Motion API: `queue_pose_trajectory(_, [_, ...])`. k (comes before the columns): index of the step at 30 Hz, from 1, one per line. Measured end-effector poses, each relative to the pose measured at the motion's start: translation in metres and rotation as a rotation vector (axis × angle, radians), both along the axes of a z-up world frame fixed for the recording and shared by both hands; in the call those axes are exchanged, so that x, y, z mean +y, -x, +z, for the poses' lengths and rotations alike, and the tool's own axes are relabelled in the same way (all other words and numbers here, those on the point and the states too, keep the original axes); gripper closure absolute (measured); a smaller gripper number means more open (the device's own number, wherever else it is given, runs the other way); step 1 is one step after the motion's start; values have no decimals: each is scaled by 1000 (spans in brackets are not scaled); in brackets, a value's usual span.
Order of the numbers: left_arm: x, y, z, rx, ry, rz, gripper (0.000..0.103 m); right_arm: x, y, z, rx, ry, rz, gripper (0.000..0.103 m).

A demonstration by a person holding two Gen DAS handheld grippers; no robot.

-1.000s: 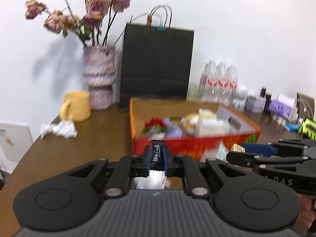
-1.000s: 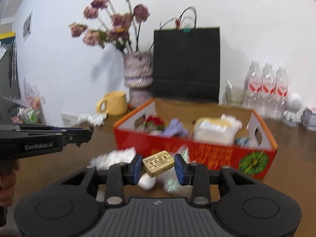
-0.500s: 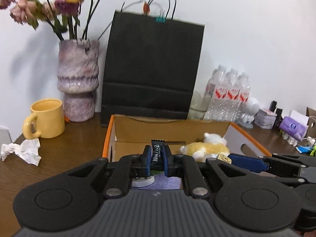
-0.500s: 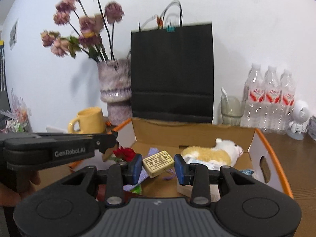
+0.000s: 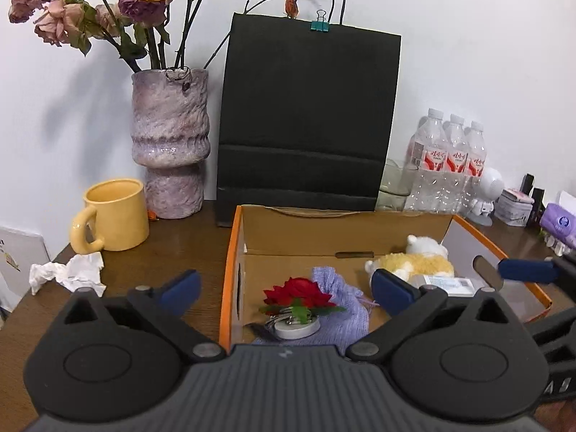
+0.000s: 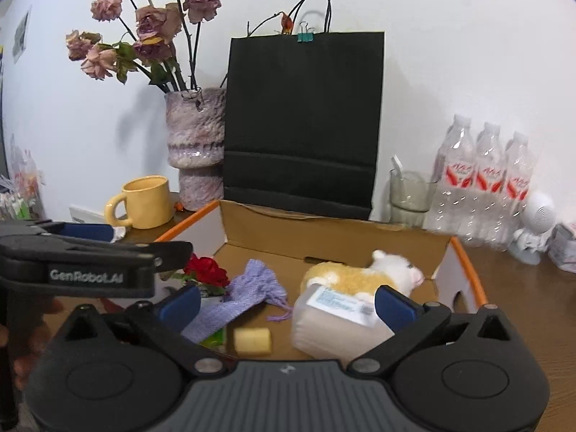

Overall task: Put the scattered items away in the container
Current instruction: 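Move both items over the box and release them inside, then withdraw both open tools from the box back toward the table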

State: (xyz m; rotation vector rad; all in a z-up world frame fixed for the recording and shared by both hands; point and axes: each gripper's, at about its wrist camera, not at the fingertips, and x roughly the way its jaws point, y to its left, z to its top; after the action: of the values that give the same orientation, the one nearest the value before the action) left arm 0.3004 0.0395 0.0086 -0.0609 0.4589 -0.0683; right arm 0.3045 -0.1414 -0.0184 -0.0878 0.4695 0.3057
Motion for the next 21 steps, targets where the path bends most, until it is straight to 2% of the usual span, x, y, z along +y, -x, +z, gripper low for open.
queue_pose_trajectory(8, [0,-4,-2,26,-11,23,0,-2,-2,0,16,4,-14,0])
queue_pose_trajectory(21, [-3,0,1,19,-15,20,0,-5,-2,0,24,-2,-18,0])
